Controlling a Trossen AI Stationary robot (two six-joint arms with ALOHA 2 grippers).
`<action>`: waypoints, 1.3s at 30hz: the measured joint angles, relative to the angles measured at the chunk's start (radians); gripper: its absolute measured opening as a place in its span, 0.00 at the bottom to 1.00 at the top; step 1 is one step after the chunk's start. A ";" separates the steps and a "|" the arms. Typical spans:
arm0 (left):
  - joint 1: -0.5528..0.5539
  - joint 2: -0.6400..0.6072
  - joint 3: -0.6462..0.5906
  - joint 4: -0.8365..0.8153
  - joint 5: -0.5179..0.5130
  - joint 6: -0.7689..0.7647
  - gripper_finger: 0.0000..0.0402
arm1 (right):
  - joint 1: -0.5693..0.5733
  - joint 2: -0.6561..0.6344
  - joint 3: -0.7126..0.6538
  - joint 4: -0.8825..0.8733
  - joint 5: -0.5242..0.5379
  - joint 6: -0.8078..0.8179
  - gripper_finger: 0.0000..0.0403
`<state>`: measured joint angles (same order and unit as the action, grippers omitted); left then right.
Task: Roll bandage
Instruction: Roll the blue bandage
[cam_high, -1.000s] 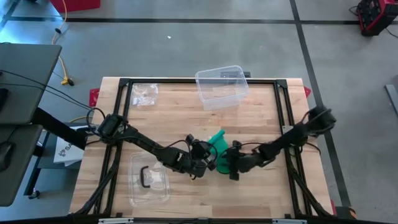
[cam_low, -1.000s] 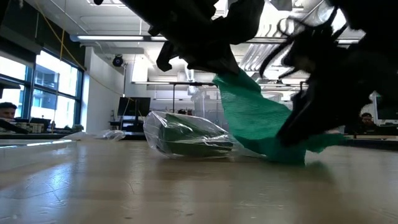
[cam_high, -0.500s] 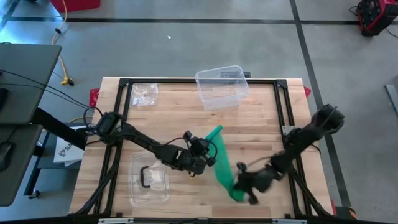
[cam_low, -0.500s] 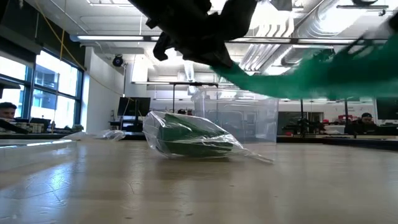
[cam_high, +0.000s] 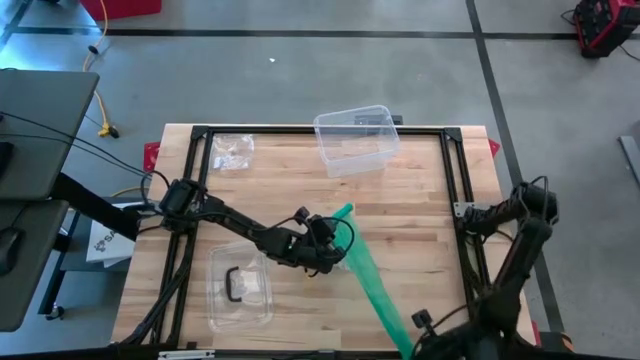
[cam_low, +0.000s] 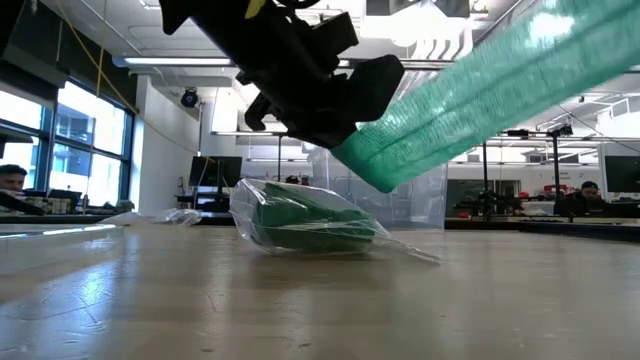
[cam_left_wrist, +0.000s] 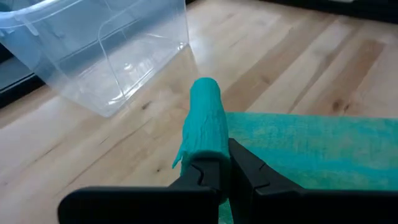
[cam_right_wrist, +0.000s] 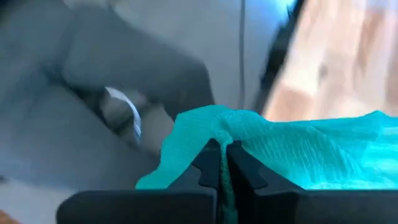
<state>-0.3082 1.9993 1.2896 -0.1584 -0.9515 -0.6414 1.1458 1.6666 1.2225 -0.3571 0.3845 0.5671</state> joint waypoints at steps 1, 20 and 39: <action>0.001 0.001 -0.001 0.006 0.005 0.009 0.00 | 0.002 0.018 0.035 -0.076 -0.002 0.014 0.00; 0.010 0.008 -0.002 0.049 0.053 0.051 0.00 | -0.271 0.146 -0.036 -0.369 -0.043 -0.454 0.28; -0.016 0.008 -0.002 0.051 0.057 0.069 0.00 | -0.437 -0.289 -0.514 -0.188 0.190 -0.219 0.49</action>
<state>-0.3246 2.0075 1.2873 -0.1072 -0.8948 -0.5726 0.7090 1.3772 0.7084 -0.5450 0.5742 0.3482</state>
